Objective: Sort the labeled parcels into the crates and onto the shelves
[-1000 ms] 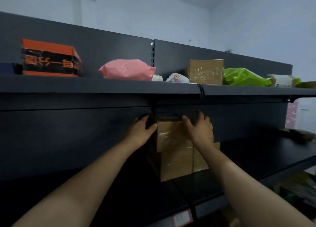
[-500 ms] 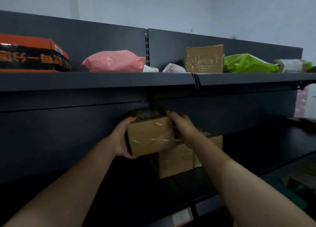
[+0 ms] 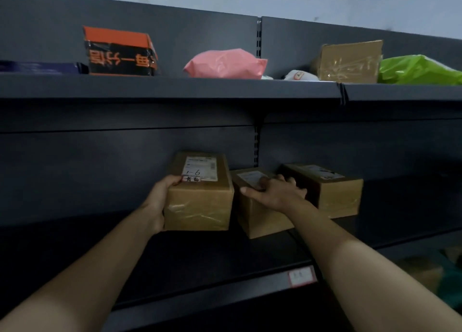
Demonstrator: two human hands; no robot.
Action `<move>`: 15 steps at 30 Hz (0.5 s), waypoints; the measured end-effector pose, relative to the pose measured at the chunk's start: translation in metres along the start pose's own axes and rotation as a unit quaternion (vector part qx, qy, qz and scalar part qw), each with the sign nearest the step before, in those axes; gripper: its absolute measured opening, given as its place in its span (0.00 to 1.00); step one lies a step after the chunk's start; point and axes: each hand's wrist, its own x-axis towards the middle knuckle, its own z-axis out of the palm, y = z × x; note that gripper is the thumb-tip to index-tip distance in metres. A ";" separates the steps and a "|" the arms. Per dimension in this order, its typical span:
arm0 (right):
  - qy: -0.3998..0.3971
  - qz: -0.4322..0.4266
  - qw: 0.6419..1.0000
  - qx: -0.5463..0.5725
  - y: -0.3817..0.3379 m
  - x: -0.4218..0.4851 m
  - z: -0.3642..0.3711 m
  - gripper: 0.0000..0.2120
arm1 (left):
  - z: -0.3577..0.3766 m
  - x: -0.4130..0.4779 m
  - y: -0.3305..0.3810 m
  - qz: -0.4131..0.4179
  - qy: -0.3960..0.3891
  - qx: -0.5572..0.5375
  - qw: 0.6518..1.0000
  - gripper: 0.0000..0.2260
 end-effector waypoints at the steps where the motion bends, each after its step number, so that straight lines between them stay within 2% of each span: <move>1: 0.021 -0.006 1.000 -0.016 -0.006 -0.003 0.002 0.37 | -0.003 -0.002 -0.004 0.011 0.003 0.002 1.000 0.14; 3: 0.074 -0.012 0.997 -0.022 -0.015 -0.007 0.003 0.30 | -0.010 -0.004 -0.013 0.044 0.007 0.017 0.999 0.15; 5: 0.125 -0.005 0.991 0.036 -0.015 -0.008 0.002 0.22 | -0.017 -0.005 -0.019 0.083 0.009 0.042 0.996 0.19; 7: 0.148 0.026 0.984 0.092 -0.008 -0.005 -0.004 0.25 | -0.022 -0.008 -0.024 0.113 0.002 0.044 0.993 0.19; 9: 0.132 0.077 0.981 0.115 0.004 0.002 -0.008 0.32 | -0.020 -0.014 -0.027 0.143 -0.014 0.040 0.989 0.14; 11: 0.078 0.121 0.970 0.197 0.015 0.010 -0.007 0.32 | -0.017 -0.017 -0.031 0.163 -0.028 0.042 0.985 0.13; 13: 0.016 0.143 0.928 0.343 0.018 0.010 -0.001 0.31 | -0.013 -0.017 -0.035 0.154 -0.022 0.028 0.987 0.14; 15: -0.009 0.160 0.880 0.448 0.021 0.003 0.006 0.33 | -0.010 -0.017 -0.041 0.117 -0.014 0.005 0.993 0.15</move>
